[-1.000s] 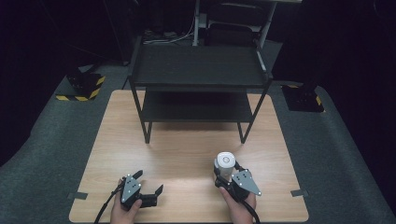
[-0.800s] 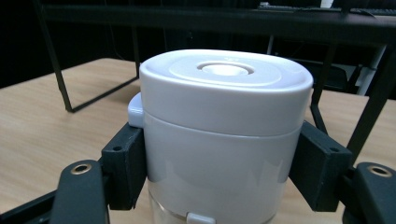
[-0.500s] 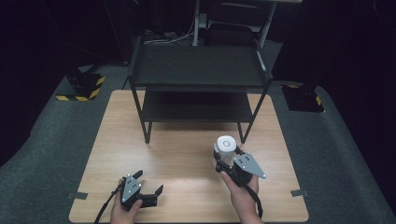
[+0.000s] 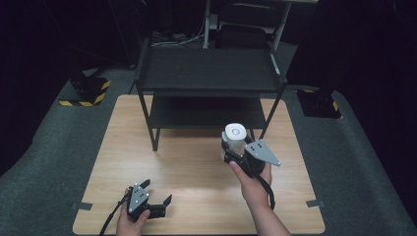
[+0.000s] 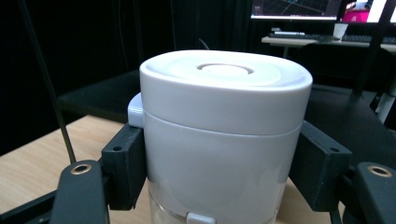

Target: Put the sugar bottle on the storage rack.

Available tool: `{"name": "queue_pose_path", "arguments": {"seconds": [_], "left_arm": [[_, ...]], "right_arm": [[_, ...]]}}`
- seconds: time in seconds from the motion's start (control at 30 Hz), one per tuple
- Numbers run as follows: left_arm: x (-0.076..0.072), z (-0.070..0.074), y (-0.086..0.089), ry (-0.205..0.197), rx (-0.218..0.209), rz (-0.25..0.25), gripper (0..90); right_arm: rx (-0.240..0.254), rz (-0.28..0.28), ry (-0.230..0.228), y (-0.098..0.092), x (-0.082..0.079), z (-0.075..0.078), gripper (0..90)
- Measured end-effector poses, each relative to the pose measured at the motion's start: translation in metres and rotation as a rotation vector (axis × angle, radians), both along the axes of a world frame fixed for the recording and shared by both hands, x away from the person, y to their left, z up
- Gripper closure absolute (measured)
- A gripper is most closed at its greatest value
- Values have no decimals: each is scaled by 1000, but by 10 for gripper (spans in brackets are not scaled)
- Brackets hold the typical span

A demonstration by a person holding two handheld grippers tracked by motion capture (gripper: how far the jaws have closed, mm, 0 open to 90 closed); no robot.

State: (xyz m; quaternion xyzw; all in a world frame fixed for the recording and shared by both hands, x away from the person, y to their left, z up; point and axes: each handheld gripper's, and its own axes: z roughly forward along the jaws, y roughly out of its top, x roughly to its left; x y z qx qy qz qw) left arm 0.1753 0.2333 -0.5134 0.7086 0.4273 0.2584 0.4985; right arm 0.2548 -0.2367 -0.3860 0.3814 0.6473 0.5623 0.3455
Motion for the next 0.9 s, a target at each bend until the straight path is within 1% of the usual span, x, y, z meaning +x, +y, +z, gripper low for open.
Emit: {"name": "queue_pose_path", "arguments": {"seconds": [0.2,0.23,0.33,0.37,0.4,0.47,0.63,0.77,0.8,0.9], "left_arm": [[0,0,1,-5,2,-9,5],[0,0,1,-5,2,-9,5],[0,0,1,-5,1,-11,5],[0,-1,1,-5,1,-12,5],[0,-1,1,-5,1,-13,5],[0,-1,1,-6,1,-14,5],[1,-1,2,-6,0,-18,5],[1,-1,3,-7,1,-21,5],[1,-1,3,-7,1,-21,5],[1,-1,3,-8,0,-22,5]], "right_arm": [[0,12,-6,7,16,18,302],[0,12,-6,7,16,18,302],[2,10,-6,12,25,25,302],[2,10,-6,12,25,25,302],[9,6,-7,15,29,28,301],[14,5,-8,15,32,30,302],[21,-11,-3,21,47,39,301],[0,-31,1,29,63,46,301],[0,-31,1,29,63,46,301],[-10,-48,5,34,73,49,302]]}}
